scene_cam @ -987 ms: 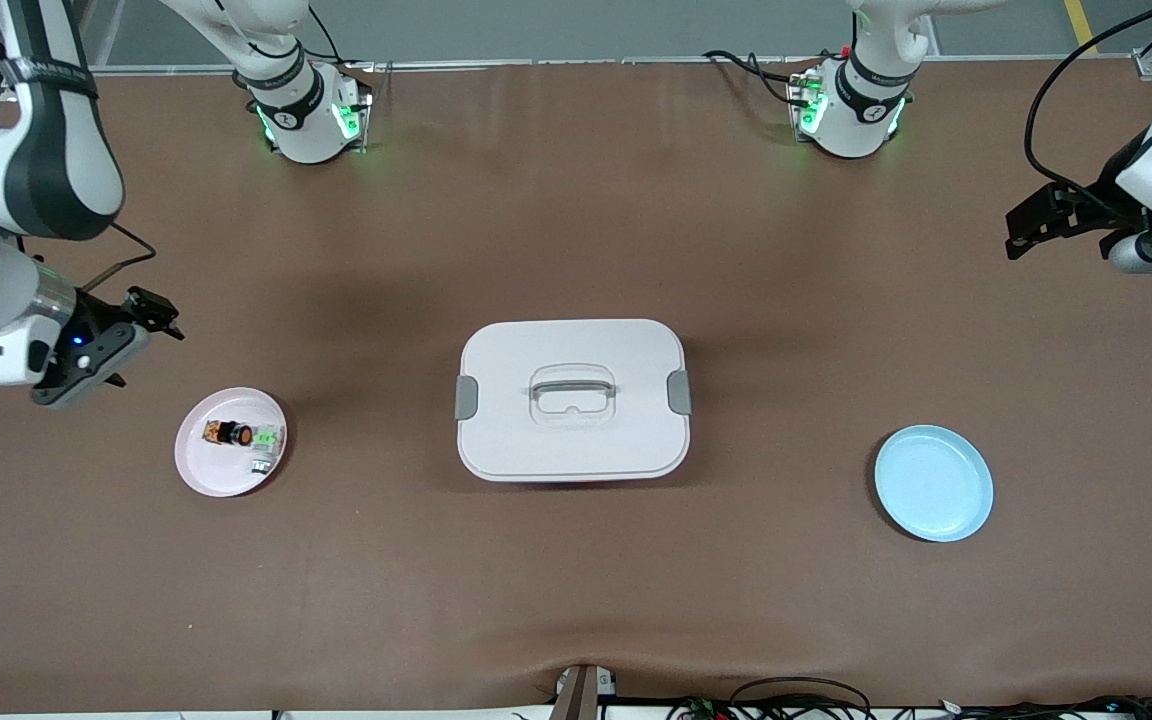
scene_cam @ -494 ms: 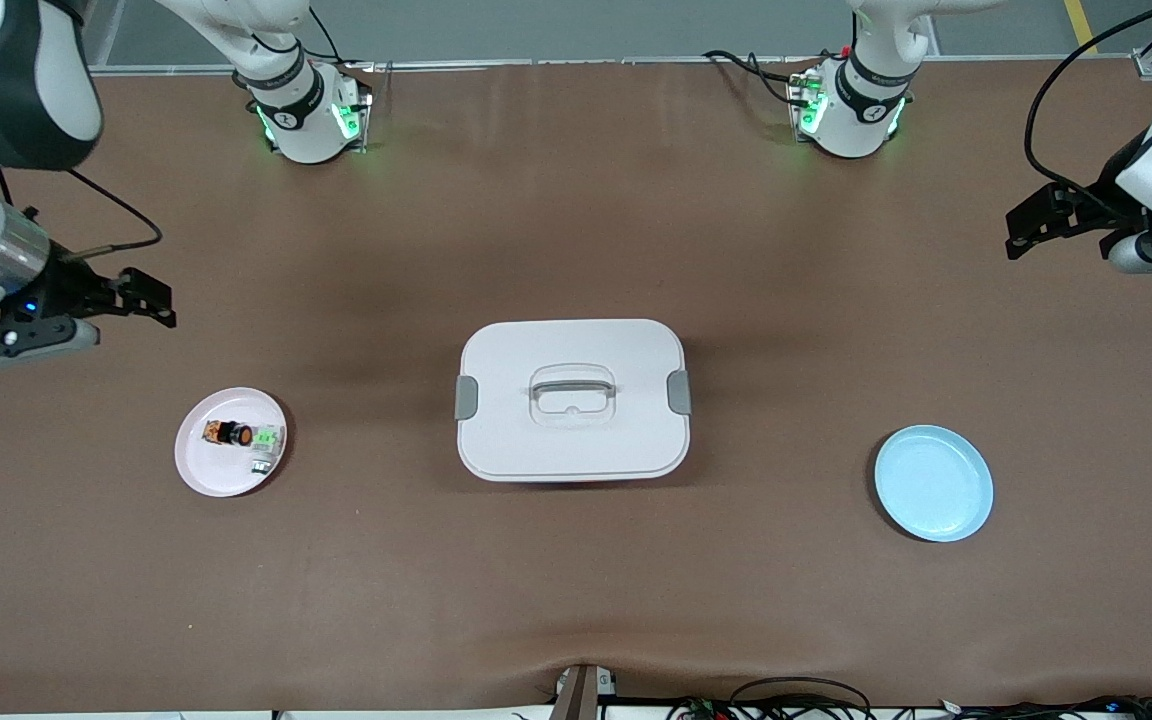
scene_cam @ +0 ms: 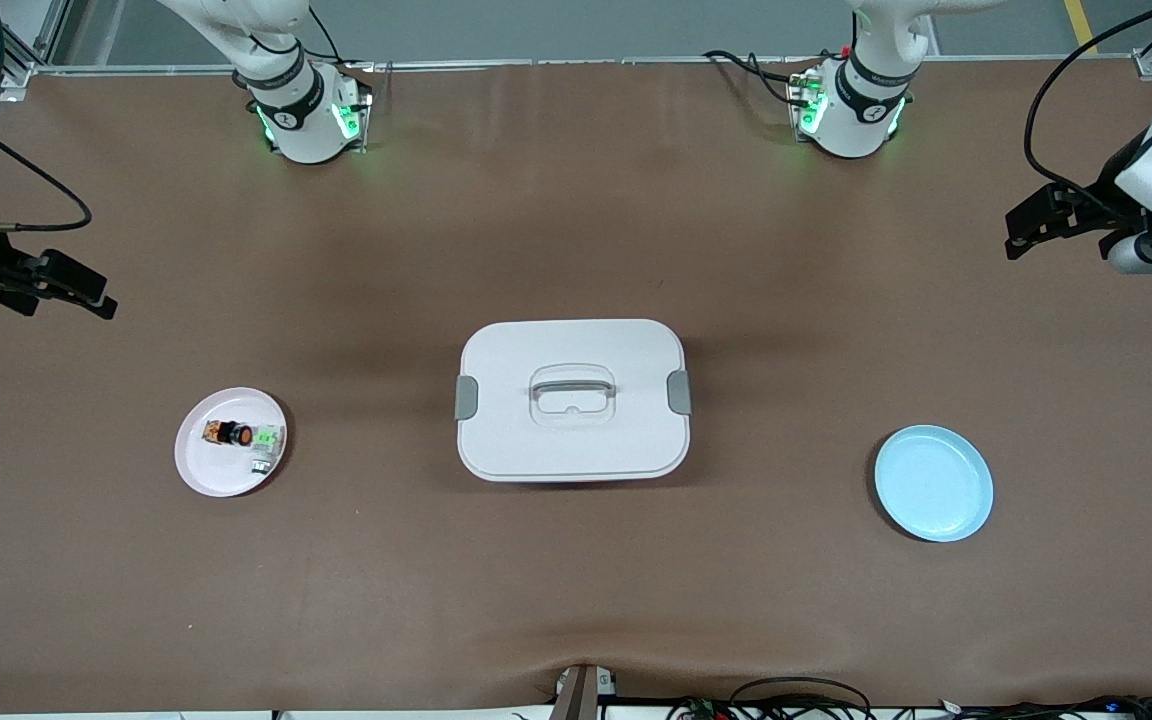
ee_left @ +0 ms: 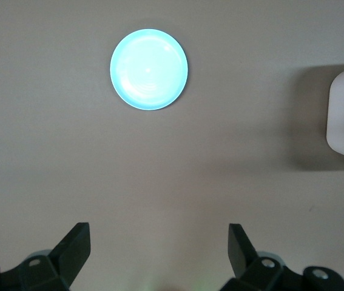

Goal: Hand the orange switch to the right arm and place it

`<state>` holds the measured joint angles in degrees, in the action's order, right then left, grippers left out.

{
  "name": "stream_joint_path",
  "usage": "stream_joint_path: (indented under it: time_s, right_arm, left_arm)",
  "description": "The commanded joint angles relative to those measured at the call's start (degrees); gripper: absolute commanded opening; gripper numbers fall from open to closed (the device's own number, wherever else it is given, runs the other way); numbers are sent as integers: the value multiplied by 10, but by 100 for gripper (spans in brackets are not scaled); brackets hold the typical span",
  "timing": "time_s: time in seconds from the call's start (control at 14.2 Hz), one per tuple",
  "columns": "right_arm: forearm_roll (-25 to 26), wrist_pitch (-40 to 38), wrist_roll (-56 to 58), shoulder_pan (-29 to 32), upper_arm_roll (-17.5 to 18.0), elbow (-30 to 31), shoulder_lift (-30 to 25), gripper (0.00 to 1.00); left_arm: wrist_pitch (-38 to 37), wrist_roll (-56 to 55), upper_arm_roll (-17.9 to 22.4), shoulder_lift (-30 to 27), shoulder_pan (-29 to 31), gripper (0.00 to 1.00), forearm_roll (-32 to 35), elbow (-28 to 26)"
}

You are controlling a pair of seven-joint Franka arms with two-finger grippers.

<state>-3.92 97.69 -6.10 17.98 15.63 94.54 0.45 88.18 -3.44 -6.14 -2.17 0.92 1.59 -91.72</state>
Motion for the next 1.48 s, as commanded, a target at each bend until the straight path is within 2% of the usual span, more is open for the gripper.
stream_joint_path:
  time_s: [0.0,0.28,0.56,0.78,1.2,1.27,1.34,1.41]
  right_arm:
    - [-36,-35,-42,-4,5,-29,15,100]
    - [-34,-56,2,-4,1,-75,13,100]
    - [5,-93,162,22,-2,-110,12,100]
    - [12,-135,168,24,-2,-125,10,100]
    - [12,-136,166,13,-4,-125,10,100]
    - [12,-137,166,5,-16,-124,10,100]
    - [12,-138,166,-22,-44,-123,10,100]
    - [11,-150,166,-69,-95,-123,10,100]
  left_arm:
    - [1,1,-1,-8,3,100,-7,-7]
    - [1,1,-1,-8,3,100,-8,-8]
    - [-6,1,-1,-10,3,100,-7,-7]
    - [-6,1,-1,-9,3,100,-8,-7]
    - [-8,4,0,-10,4,100,-8,-7]
    - [-8,3,0,-10,4,100,-8,-7]
    - [-7,3,0,-9,4,100,-8,-6]
    - [-7,3,0,-9,4,100,-7,-6]
